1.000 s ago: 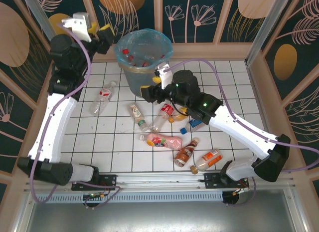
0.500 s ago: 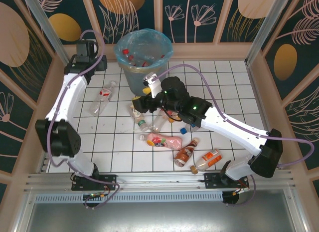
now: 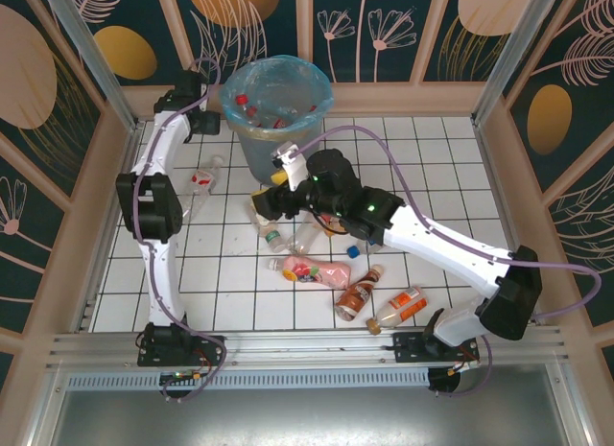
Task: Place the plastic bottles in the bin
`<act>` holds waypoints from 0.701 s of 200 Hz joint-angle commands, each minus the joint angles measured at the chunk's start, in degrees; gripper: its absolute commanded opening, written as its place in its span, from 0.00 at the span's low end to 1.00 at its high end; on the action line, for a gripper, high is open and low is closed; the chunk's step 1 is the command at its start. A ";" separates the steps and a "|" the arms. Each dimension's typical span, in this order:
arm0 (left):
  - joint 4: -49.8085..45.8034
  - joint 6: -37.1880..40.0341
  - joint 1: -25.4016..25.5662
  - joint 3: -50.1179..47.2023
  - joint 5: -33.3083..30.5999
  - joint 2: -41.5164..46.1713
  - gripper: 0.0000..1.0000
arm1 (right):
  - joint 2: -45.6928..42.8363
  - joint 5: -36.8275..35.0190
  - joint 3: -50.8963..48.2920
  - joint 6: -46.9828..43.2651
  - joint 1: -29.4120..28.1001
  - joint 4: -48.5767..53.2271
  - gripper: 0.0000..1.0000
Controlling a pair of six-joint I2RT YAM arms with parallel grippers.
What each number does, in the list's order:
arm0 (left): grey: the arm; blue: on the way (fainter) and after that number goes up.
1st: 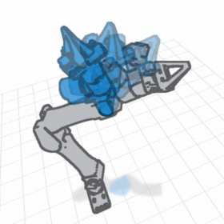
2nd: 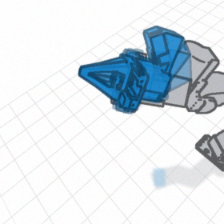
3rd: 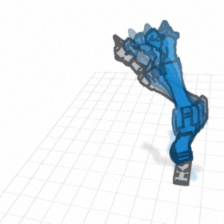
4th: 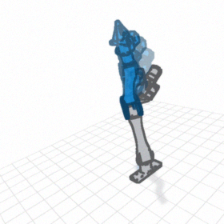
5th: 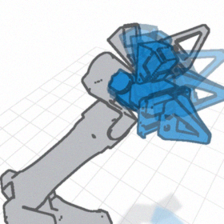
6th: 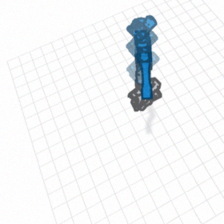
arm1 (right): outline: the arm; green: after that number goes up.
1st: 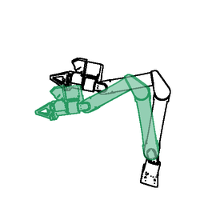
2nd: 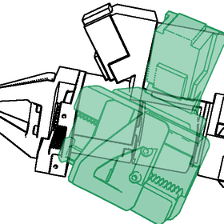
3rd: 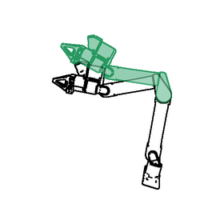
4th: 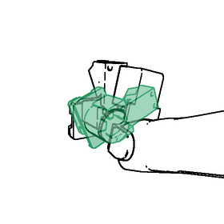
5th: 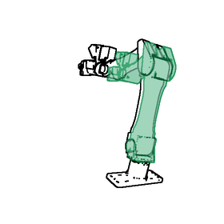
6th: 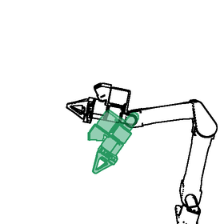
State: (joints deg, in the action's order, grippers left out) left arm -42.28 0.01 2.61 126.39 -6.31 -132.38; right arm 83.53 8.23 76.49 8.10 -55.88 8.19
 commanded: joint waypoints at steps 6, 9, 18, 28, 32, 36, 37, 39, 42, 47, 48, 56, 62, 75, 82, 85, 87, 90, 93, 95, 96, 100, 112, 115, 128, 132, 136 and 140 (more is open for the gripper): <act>-2.43 1.70 -0.41 2.00 3.28 -3.36 0.65 | 4.67 1.99 1.41 3.13 -0.28 -3.67 0.71; -2.31 1.62 -0.44 2.02 3.44 -3.67 0.65 | 5.19 1.51 1.31 3.53 -0.28 -3.96 0.71; -2.31 1.58 -0.41 2.18 4.20 -4.56 0.65 | 7.09 0.08 1.58 4.55 -0.28 -4.60 0.71; -2.08 1.58 -0.41 1.86 4.81 -5.23 0.65 | 9.57 -0.53 2.31 5.25 -0.24 -5.03 0.71; -1.85 1.58 -0.44 1.72 4.88 -5.46 0.65 | 10.62 -0.50 2.75 5.38 -0.26 -5.04 0.71; -1.65 1.72 -0.42 1.51 4.82 -5.60 0.65 | 11.64 -0.29 3.24 5.55 -0.28 -5.03 0.71; -1.61 1.69 -0.42 1.50 4.81 -5.60 0.65 | 11.83 -0.22 3.41 5.63 -0.24 -5.07 0.71; -1.56 1.80 -0.41 1.45 4.81 -5.81 0.65 | 12.49 -0.12 3.65 5.75 -0.23 -5.10 0.71; -1.47 1.84 -0.41 1.41 4.81 -5.98 0.65 | 13.22 0.20 4.08 5.97 -0.28 -5.23 0.71; -1.41 1.97 -0.45 1.41 4.81 -6.27 0.65 | 14.38 0.72 4.69 6.25 -0.28 -5.41 0.71; -1.41 2.04 -0.43 1.41 4.81 -6.34 0.65 | 14.60 0.82 4.84 6.33 -0.33 -5.52 0.71; -1.40 2.26 -0.38 1.64 4.82 -6.93 0.65 | 16.39 1.69 5.58 6.99 -0.29 -6.24 0.71; -1.44 2.33 -0.42 1.89 4.77 -7.38 0.65 | 17.50 2.33 6.03 7.50 -0.30 -6.77 0.71; -1.23 2.43 -0.41 2.28 4.79 -8.33 0.64 | 19.87 3.65 6.70 8.55 -0.37 -8.11 0.70; -1.18 2.58 -0.46 2.37 4.85 -8.80 0.64 | 20.78 4.18 6.98 9.06 -0.37 -8.68 0.70; -1.14 2.64 -0.40 2.44 4.78 -8.97 0.64 | 21.19 4.49 7.09 9.24 -0.37 -8.94 0.70; -1.14 2.63 -0.37 2.45 4.74 -9.13 0.64 | 21.43 4.62 7.18 9.35 -0.33 -9.12 0.70; -1.26 2.63 -0.45 2.46 4.65 -9.30 0.63 | 21.71 4.88 7.26 9.53 -0.37 -9.25 0.70; -1.27 2.63 -0.47 2.54 4.58 -9.48 0.63 | 22.09 5.13 7.34 9.68 -0.37 -9.38 0.69; -1.30 2.63 -0.47 2.55 4.60 -9.61 0.63 | 22.22 5.33 7.42 9.79 -0.37 -9.47 0.69; -1.31 2.71 -0.44 2.55 4.57 -9.68 0.63 | 22.35 5.41 7.43 9.81 -0.37 -9.53 0.70; -1.42 2.77 -0.37 2.55 4.56 -9.88 0.62 | 22.62 5.67 7.57 10.02 -0.37 -9.74 0.69; -1.87 3.00 -0.37 2.47 4.44 -10.26 0.61 | 23.23 6.18 7.80 10.43 -0.45 -10.03 0.69; -1.99 3.07 -0.41 2.35 4.39 -10.27 0.61 | 23.37 6.23 7.80 10.51 -0.46 -10.03 0.69; -2.06 3.39 -0.41 1.12 4.38 -9.77 0.61 | 23.65 6.51 7.94 10.62 -0.46 -10.09 0.69; -2.01 3.49 -0.41 0.62 4.33 -9.52 0.61 | 23.64 6.54 7.94 10.62 -0.46 -10.11 0.69; -1.94 3.57 -0.42 0.02 4.30 -9.18 0.61 | 23.71 6.54 7.96 10.62 -0.46 -10.10 0.69; -1.78 3.66 -0.46 -0.61 4.20 -8.83 0.62 | 23.85 6.62 7.97 10.63 -0.46 -9.96 0.69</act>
State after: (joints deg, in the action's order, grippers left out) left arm -43.53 2.17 2.52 127.26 -1.96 -141.78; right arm 106.76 13.21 81.56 17.19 -55.88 1.23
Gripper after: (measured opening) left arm 0.610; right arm 0.693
